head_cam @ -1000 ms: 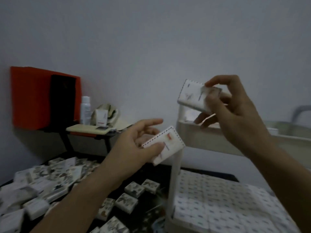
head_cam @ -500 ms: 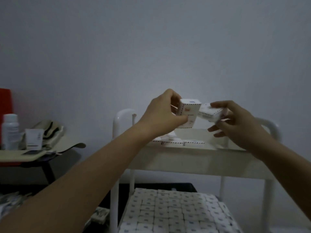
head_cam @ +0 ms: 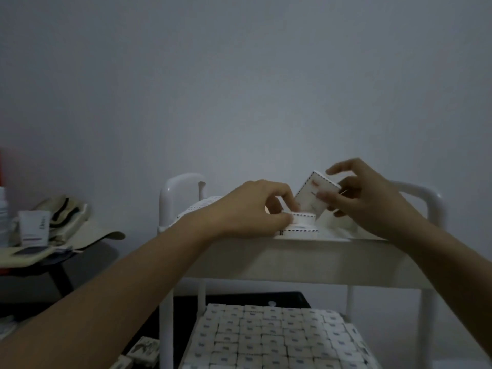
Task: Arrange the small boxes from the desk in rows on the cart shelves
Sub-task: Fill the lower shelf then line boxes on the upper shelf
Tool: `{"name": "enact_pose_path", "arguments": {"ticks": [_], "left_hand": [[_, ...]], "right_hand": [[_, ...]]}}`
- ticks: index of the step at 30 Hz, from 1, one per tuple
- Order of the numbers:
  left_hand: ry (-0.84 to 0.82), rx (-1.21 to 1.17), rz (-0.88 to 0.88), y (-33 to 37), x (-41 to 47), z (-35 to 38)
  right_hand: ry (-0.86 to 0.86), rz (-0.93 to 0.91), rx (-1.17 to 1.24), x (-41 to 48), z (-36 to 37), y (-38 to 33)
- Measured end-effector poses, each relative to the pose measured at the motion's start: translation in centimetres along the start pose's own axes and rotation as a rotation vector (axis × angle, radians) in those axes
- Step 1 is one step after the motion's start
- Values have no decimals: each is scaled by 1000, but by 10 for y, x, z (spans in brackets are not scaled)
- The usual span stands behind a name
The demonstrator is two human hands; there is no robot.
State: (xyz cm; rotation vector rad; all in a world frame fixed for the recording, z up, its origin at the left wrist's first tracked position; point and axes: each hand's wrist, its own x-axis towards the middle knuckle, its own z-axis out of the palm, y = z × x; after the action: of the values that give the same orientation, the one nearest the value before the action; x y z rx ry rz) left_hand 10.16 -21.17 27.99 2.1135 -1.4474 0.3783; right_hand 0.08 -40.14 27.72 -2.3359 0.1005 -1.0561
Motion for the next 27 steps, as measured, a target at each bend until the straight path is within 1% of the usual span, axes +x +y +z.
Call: {"name": "enact_pose_path", "arguments": {"ticks": [2,3,4,7,9,11,13,16,19,21,23,24,25,27], "left_hand": [[-37,11,-8,-1,0,2],[-31,24,5,0,0,2],[0,62,25,1,0,3],[121,207,82,2,-4,4],[164,227,97,1,-9,5],[242,183,91,1,-15,6],[346,93,75,-1,-21,3],[474,-25,96,-5,-35,-4],[581,-60,141,-6,-55,-6],[631,-66,162,-6,-70,-6],[682,-71,177,-6,-87,-6],[706,-75,181,-7,-98,-6],[727,-80,180,-8,-109,-5],[758,-82,169,-13,-137,-3]], "right_hand": [[51,-77,-148,1,2,-3],[52,-112,-185,1,3,-6],[29,-129,-183,1,5,-9],[-85,-130,-56,3,10,-16],[-124,-120,-7,4,13,-17],[-190,-94,32,5,17,-18],[-301,-46,48,6,22,-19],[-460,4,-59,7,27,-21],[-524,85,-127,5,26,-27],[-487,109,-165,4,26,-29],[-351,28,-308,-2,27,-34],[-239,-61,-360,-8,30,-39],[-121,-168,-354,-17,35,-47],[61,-370,-224,-40,50,-70]]}}
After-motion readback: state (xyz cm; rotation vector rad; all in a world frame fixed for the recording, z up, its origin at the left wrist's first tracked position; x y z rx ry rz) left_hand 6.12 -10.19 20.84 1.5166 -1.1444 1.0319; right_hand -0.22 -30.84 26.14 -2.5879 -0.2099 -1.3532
